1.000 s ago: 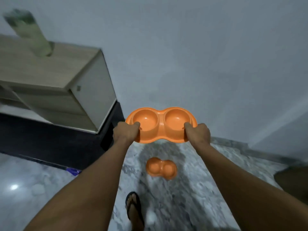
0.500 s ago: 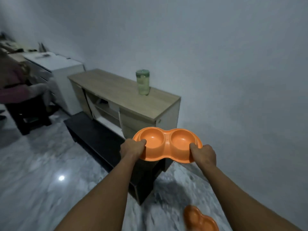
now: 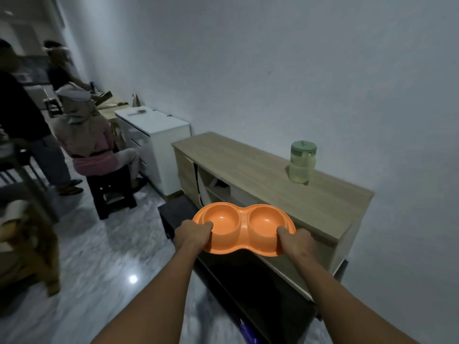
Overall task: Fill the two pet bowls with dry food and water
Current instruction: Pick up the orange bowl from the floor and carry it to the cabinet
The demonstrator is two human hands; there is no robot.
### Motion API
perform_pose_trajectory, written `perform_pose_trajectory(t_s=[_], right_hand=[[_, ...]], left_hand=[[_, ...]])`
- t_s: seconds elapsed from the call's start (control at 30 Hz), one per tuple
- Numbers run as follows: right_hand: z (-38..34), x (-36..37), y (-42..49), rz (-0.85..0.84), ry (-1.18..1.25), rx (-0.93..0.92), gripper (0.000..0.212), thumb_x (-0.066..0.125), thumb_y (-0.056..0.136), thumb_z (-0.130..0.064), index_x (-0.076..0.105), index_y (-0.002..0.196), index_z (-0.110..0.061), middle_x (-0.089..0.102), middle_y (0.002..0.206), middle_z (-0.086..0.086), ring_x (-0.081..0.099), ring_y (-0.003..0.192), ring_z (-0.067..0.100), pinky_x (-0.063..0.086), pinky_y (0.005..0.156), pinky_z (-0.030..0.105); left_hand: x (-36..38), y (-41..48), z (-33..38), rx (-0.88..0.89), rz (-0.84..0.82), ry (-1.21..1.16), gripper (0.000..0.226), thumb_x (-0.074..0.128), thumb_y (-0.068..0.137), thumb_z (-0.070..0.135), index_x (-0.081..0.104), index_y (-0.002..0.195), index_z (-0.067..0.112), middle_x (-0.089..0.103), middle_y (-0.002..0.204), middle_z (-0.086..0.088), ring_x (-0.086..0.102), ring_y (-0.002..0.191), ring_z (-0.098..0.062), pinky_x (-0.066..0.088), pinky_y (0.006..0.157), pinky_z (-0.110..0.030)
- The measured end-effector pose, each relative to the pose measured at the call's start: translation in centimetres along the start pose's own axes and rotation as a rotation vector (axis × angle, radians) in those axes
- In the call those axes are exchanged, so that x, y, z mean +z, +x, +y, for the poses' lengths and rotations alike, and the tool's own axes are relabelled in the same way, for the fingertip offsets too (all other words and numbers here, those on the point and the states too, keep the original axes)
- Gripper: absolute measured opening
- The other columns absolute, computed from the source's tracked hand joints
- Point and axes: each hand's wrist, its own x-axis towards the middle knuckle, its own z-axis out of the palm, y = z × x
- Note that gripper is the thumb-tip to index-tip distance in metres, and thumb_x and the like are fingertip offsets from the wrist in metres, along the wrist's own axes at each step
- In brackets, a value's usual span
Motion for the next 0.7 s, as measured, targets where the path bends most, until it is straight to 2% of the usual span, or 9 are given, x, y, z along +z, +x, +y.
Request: perform_pose_trajectory(t_s=[0.1,0.27,0.4,0.57,0.7], right_hand=[[-3.3,3.3,2.1,-0.001,-0.009,-0.001,0.044,0.062,0.088,-0.04,0.065,0.1,0.003,0.064,0.091,0.015,0.058,0.08,0.03,0.038,0.061,0.03],[-9.7,9.5,9.7,-0.015,-0.061,-0.008,0.046,0.061,0.089,-0.04,0.064,0.102,0.003,0.061,0.089,0.014,0.054,0.076,0.03,0.031,0.05,0.026],[-14.6,14.1,17.2,-0.003,-0.038,-0.021,0.052,0.061,0.083,-0.046,0.066,0.1,0.003,0.068,0.101,0.021,0.063,0.092,0.039,0.044,0.069,0.033],[-20.8,18.5,26.6,0.026,-0.001,0.004,0.054,0.061,0.078,-0.048,0.067,0.099,0.001,0.068,0.102,0.022,0.064,0.096,0.041,0.052,0.077,0.041],[-23.0,20.5,32.0,0.067,0.006,0.031,0.058,0.059,0.075,-0.052,0.066,0.1,0.001,0.067,0.103,0.023,0.063,0.099,0.041,0.053,0.081,0.044]], left_hand=[[-1.0,4.6,0.1,-0.013,0.001,0.02,0.038,0.061,0.087,0.041,0.063,0.087,0.002,0.063,0.081,-0.01,0.06,0.071,-0.026,0.044,0.057,-0.027],[-1.6,14.9,2.5,-0.026,0.016,0.011,0.045,0.062,0.085,0.043,0.065,0.101,0.001,0.067,0.095,-0.015,0.066,0.083,-0.031,0.05,0.066,-0.032],[-1.3,23.2,6.5,-0.007,0.039,0.03,0.047,0.061,0.085,0.042,0.063,0.109,0.002,0.067,0.103,-0.015,0.066,0.092,-0.032,0.051,0.071,-0.032],[-0.3,34.1,12.7,0.029,0.019,0.049,0.049,0.06,0.084,0.041,0.064,0.112,0.0,0.066,0.11,-0.018,0.063,0.099,-0.034,0.045,0.07,-0.031],[1.4,40.3,16.4,0.074,-0.02,0.064,0.048,0.058,0.088,0.038,0.063,0.116,0.0,0.064,0.118,-0.017,0.061,0.107,-0.035,0.04,0.071,-0.03]])
